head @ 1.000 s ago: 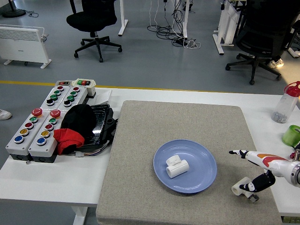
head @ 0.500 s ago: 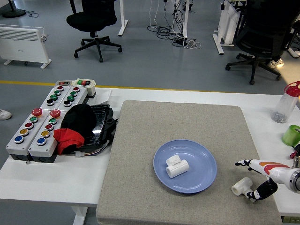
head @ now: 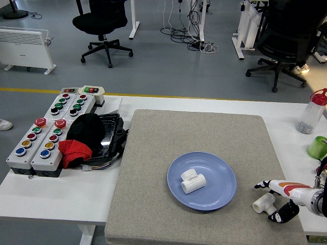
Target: Pick pipe place plate twice
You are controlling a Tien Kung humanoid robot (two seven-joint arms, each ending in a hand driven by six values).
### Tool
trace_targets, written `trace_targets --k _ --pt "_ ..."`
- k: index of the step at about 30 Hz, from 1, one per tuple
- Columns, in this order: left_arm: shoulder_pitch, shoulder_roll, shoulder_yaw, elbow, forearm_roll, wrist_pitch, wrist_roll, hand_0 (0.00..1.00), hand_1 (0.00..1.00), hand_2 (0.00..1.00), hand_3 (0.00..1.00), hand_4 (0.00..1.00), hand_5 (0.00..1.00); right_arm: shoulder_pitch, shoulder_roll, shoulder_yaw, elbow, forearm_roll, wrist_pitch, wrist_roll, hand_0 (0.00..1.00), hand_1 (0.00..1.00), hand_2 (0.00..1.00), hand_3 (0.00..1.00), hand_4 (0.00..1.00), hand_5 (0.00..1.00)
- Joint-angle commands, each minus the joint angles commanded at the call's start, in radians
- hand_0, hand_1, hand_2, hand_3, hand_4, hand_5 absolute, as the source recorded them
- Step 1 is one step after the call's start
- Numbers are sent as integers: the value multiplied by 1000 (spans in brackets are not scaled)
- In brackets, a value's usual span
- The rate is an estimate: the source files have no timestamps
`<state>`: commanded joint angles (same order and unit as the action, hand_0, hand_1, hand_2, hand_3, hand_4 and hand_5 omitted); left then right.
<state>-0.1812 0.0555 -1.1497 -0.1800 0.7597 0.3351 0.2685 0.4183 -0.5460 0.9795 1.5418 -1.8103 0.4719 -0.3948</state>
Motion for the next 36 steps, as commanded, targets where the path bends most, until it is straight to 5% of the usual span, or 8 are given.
trace_targets --k 3,4,9,10,36 --pt "0 0 0 0 0 0 0 721 762 727 683 416 998 1 1 -4 0 -10 -10 -13 729 738 811 874 760 266" --pt "0 0 0 0 0 0 0 721 762 725 683 416 998 2 2 -6 -1 -12 -9 -17 600 628 641 798 729 227" --pt "-1 0 0 0 0 0 -1 721 762 725 683 416 998 4 4 -14 -1 -17 -1 -27 600 628 641 798 729 227" --pt "-1 0 -1 0 2 0 -1 721 762 726 683 416 998 4 5 -17 -2 -17 0 -30 469 528 550 737 702 186" --pt "6 -3 -5 0 13 -1 4 721 761 727 683 415 998 22 34 15 7 -28 -62 -19 370 445 484 690 645 156"
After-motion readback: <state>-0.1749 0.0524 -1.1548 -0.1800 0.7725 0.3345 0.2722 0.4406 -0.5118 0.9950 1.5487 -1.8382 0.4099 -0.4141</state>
